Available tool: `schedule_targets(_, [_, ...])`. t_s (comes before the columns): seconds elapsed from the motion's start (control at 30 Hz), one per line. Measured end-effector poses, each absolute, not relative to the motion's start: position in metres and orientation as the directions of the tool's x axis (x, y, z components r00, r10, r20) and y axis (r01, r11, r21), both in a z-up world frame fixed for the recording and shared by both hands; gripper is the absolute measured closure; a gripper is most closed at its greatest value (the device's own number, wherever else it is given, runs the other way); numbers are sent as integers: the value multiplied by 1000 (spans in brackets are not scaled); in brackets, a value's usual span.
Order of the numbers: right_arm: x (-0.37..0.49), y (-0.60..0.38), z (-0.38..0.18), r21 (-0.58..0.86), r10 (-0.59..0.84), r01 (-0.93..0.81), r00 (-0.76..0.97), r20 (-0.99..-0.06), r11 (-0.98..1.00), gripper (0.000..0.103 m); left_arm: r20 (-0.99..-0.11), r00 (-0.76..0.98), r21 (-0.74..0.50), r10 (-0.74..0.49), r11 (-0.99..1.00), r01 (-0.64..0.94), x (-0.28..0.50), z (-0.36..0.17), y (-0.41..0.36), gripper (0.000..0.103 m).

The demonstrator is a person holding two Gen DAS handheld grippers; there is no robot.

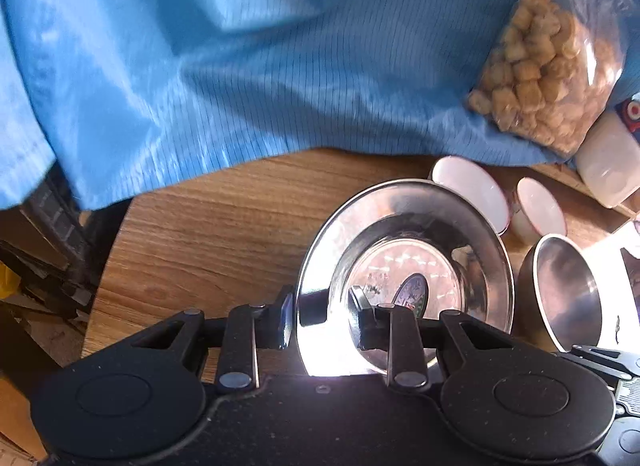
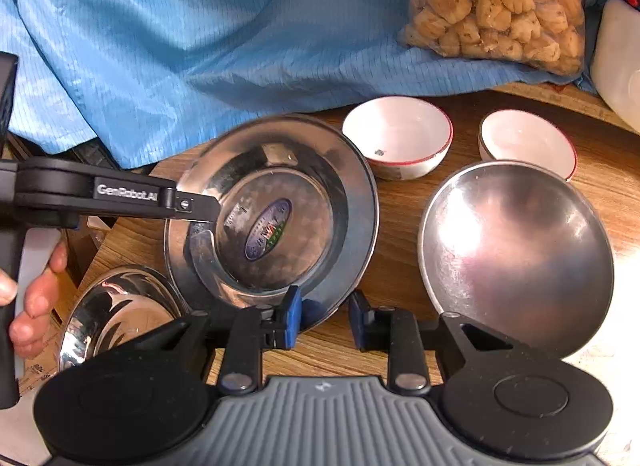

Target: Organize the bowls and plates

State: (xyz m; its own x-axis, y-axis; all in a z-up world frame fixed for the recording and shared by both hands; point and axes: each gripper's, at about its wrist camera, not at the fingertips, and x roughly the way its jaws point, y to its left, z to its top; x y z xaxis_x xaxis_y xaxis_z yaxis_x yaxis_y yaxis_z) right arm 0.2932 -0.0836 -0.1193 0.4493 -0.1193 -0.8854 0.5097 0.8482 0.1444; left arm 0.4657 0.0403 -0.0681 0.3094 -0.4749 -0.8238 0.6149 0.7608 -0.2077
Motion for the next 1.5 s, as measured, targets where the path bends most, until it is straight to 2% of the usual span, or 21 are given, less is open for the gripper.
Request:
schedule_targets(0.6, [295, -79, -82, 182, -112, 438, 563, -819, 880, 79, -746, 403, -243, -529, 781, 576, 454, -42, 77, 74])
schedule_targets(0.87, [300, -49, -78, 218, 7, 312, 559, -829, 925, 79, -755, 446, -234, -480, 833, 500, 438, -36, 129, 74])
schedule_targets(1.17, [303, -23, -87, 285, 171, 176, 479, -861, 942, 79, -797, 469, -245, -380, 914, 324, 399, -51, 176, 74])
schedule_targets(1.33, [304, -13, -92, 303, 214, 146, 436, -874, 942, 78, -824, 459, -233, -332, 937, 261, 384, -62, 189, 74])
schedule_targets(1.5, [303, -11, -95, 315, 229, 150, 419, -879, 937, 78, -832, 480, -160, -278, 949, 272, 376, -60, 185, 74])
